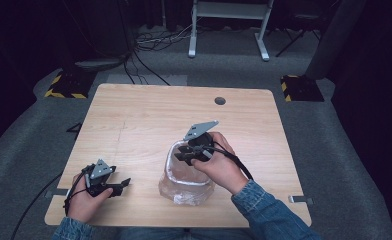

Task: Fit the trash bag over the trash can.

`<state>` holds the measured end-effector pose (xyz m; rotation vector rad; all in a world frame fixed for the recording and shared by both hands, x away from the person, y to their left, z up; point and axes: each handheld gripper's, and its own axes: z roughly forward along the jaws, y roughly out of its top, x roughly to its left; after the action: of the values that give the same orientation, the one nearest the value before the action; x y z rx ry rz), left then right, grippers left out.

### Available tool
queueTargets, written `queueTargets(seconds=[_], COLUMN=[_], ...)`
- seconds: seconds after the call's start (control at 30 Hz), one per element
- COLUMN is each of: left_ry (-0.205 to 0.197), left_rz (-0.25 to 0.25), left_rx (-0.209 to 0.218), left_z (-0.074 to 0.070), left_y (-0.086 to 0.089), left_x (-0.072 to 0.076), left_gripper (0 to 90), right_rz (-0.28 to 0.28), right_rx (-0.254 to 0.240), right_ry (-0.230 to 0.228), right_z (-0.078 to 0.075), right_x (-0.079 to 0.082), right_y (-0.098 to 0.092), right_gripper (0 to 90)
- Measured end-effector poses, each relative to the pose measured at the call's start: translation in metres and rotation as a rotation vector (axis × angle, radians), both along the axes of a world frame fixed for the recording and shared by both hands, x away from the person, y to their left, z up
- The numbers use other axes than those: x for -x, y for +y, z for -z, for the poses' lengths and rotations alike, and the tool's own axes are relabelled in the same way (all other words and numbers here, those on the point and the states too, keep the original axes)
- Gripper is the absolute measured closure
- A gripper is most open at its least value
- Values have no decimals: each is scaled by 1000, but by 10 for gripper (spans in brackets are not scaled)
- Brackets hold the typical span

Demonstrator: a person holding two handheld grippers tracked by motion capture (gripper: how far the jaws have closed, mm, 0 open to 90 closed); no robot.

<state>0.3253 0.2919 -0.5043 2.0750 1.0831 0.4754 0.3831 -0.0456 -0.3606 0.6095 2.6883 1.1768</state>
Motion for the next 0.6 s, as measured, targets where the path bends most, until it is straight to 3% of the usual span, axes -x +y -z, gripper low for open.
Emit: queueTargets(seconds=[0.6], left_ry=[12], left_rz=[20], left_rx=[-11], left_z=[0], left_y=[-4], left_x=[1], left_gripper=[258], right_rz=[-19], right_rx=[173], right_ry=[70], right_z=[21], right_x=[-6], right_y=[19], right_gripper=[527])
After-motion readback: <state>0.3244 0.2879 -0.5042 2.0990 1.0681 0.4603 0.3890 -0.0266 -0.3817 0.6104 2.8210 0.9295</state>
